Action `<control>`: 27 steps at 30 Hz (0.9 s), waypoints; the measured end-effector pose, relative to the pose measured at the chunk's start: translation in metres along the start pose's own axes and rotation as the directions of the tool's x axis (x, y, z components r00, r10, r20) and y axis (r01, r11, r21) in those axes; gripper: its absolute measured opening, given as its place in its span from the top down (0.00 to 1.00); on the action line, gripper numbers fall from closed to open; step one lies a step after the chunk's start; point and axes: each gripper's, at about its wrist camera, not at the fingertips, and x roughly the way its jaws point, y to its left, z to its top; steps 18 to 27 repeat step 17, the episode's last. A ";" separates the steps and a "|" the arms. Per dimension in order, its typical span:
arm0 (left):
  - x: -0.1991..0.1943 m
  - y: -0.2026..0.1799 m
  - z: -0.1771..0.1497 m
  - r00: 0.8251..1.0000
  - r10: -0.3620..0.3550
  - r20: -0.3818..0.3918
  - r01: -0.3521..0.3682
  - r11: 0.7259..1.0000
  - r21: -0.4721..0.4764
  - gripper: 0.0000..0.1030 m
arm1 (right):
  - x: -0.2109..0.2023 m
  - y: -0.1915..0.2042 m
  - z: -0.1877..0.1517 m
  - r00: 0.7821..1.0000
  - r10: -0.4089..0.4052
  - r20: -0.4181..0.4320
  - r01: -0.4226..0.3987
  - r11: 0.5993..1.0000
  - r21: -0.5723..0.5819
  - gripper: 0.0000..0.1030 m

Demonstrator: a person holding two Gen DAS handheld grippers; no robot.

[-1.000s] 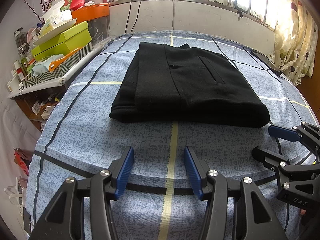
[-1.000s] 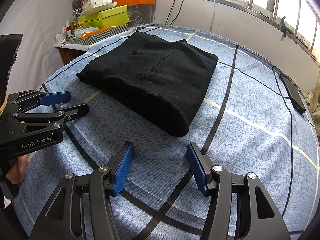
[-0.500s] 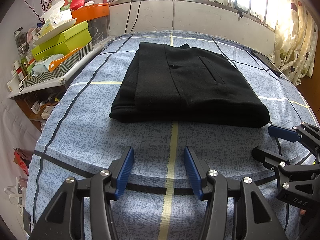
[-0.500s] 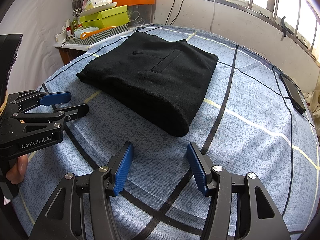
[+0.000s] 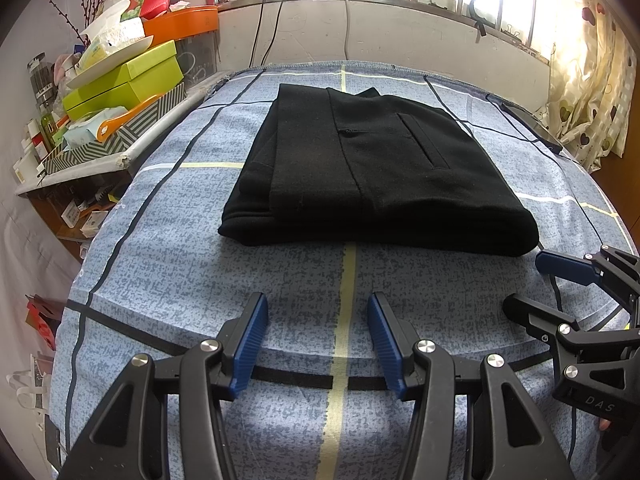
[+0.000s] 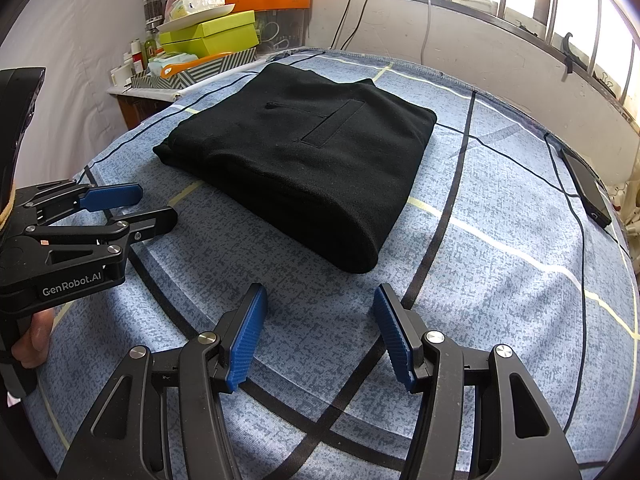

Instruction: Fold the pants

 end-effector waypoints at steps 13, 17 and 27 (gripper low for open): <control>0.001 -0.002 -0.001 1.000 -0.003 -0.001 0.003 1.000 0.000 0.45 | 0.000 0.000 0.000 1.000 0.000 0.000 0.000 1.000 0.000 0.45; 0.001 -0.002 -0.001 1.000 -0.003 -0.001 0.003 1.000 0.000 0.45 | 0.000 0.000 0.000 1.000 0.000 0.000 0.000 1.000 0.000 0.45; 0.001 -0.002 -0.001 1.000 -0.003 -0.001 0.003 1.000 0.000 0.45 | 0.000 0.000 0.000 1.000 0.000 0.000 0.000 1.000 0.000 0.45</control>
